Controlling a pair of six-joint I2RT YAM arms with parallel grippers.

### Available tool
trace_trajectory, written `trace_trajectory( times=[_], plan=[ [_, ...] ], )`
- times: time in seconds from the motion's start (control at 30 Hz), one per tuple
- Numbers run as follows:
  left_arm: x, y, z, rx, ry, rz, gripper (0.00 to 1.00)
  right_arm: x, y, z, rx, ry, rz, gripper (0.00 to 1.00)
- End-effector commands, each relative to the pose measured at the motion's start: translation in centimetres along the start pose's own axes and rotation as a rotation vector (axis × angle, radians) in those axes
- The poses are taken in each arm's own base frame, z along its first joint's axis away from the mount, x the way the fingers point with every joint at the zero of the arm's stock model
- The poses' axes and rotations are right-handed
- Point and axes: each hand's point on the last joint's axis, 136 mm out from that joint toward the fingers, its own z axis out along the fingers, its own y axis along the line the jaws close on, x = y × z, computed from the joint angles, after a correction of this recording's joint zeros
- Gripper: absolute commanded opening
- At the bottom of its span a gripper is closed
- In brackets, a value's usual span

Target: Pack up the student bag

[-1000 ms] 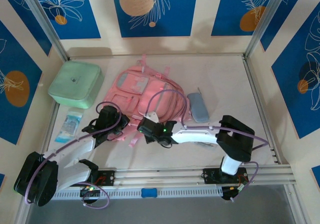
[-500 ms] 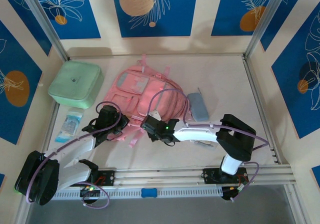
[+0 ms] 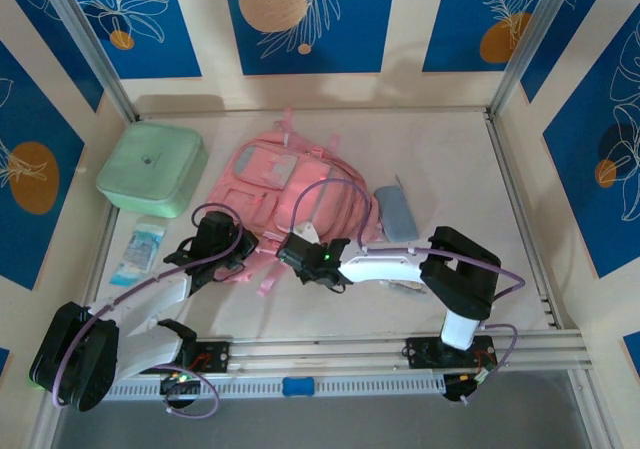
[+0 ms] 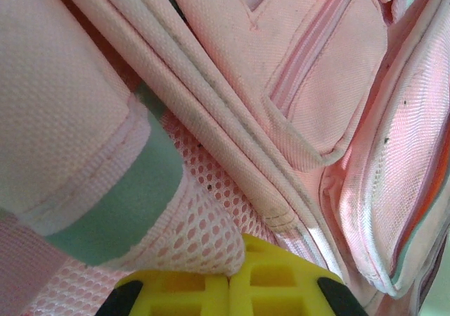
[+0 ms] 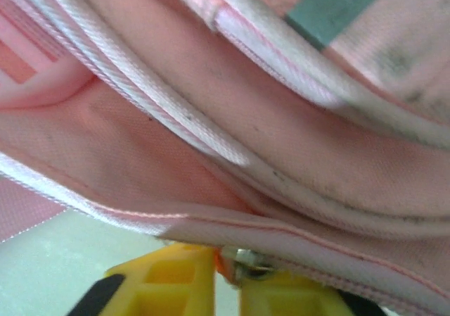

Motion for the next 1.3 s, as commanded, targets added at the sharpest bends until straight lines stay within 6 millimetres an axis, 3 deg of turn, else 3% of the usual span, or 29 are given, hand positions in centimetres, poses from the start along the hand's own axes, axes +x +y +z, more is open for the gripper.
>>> trace_trajectory(
  times=[0.0, 0.1, 0.2, 0.4, 0.47, 0.63, 0.73, 0.83, 0.93, 1.1, 1.27],
  plan=[
    [-1.2, -2.2, -0.7, 0.051, -0.021, 0.049, 0.0, -0.7, -1.1, -1.7, 0.037, -0.033, 0.021, 0.06],
    [-2.2, -2.4, -0.8, 0.053, -0.029, 0.052, 0.0, 1.1, -2.9, -2.2, 0.073, -0.009, 0.037, 0.0],
    [-3.8, -2.1, -0.9, 0.043, -0.04, 0.053, 0.0, 2.6, -4.5, -3.0, 0.083, -0.001, 0.031, 0.0],
    [-7.2, -2.6, -0.9, 0.048, -0.054, 0.049, 0.0, 3.5, -7.6, -4.6, 0.126, 0.048, 0.06, 0.0],
    [-8.0, -3.1, -0.7, 0.038, -0.057, 0.066, 0.0, 3.2, -6.9, -4.9, 0.101, 0.046, 0.048, 0.0],
    [-9.6, -5.0, 0.7, 0.052, -0.05, 0.11, 0.0, 1.0, 0.6, -5.7, -0.174, 0.033, 0.005, 0.0],
    [-10.6, -5.9, 1.7, 0.05, -0.033, 0.179, 0.0, -0.9, 3.2, -5.9, -0.24, 0.013, 0.026, 0.0],
    [-10.8, -5.7, 1.7, 0.058, -0.014, 0.204, 0.01, -1.9, 3.9, -5.2, -0.221, 0.011, 0.019, 0.0],
    [-10.1, -5.6, 0.6, 0.052, 0.007, 0.238, 0.17, -2.0, 3.6, -5.1, -0.196, 0.009, 0.012, 0.0],
    [-7.2, -4.3, -1.3, 0.068, 0.068, 0.202, 0.47, -1.9, 3.8, -5.1, -0.208, 0.018, 0.011, 0.0],
    [-4.1, -3.2, -2.8, 0.097, 0.095, 0.121, 0.6, -1.3, 4.0, -4.8, -0.19, 0.022, 0.003, 0.0]
  ],
)
